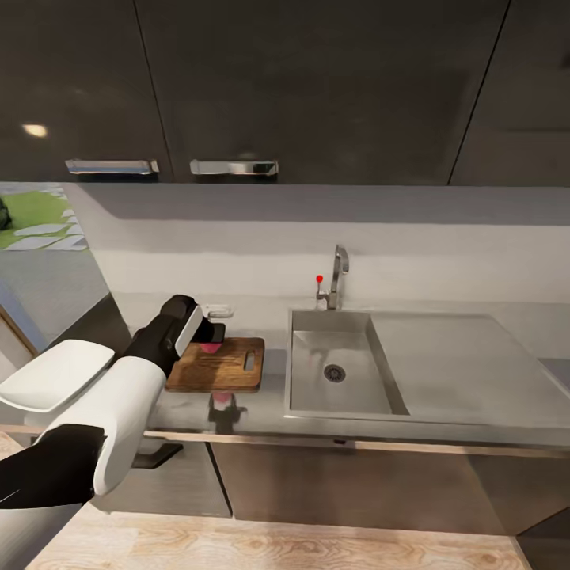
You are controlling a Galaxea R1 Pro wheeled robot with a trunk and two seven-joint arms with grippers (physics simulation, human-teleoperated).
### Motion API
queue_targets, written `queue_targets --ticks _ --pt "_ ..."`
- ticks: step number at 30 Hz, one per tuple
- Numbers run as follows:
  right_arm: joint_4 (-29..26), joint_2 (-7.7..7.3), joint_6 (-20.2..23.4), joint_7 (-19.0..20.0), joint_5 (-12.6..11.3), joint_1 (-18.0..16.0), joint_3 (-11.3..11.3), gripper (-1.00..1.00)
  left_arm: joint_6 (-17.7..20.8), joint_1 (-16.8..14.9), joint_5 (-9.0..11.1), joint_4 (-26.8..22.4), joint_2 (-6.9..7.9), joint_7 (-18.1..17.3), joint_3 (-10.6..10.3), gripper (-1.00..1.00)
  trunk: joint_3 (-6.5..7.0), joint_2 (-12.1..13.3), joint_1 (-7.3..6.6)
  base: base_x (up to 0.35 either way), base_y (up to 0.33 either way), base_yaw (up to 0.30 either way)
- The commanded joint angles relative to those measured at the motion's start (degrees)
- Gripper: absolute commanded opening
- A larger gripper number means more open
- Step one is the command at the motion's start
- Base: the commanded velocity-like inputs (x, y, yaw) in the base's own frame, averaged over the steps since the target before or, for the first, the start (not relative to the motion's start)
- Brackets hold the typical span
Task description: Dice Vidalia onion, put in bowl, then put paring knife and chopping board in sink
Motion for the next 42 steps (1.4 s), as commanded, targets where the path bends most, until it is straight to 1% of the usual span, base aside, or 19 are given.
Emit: queue_targets --ticks 1,7,21,42 --pt "0.1 0.00 -0.2 0.1 0.0 -0.1 -0.3 1.00 0.2 -0.1 0.7 0.2 0.17 0.5 -0.2 -1.00 -0.11 -0.1 0.03 0.015 0.000 0.000" --pt "0.1 0.05 -0.2 0.1 0.0 -0.1 -0.3 1.00 0.2 -0.1 0.7 0.9 0.40 0.5 -0.2 -1.00 -0.24 -0.1 0.03 0.005 0.000 0.000" --pt "0.1 0.11 -0.2 0.1 0.0 -0.1 -0.3 1.00 0.1 -0.1 0.6 2.9 0.42 0.5 -0.2 -1.00 -0.99 -0.1 0.03 0.000 0.000 0.000" --pt "0.1 0.22 -0.2 0.1 0.0 -0.1 -0.2 1.00 0.0 -0.1 0.6 3.1 0.42 0.5 -0.2 -1.00 -1.02 -0.1 0.03 0.000 0.011 0.000"
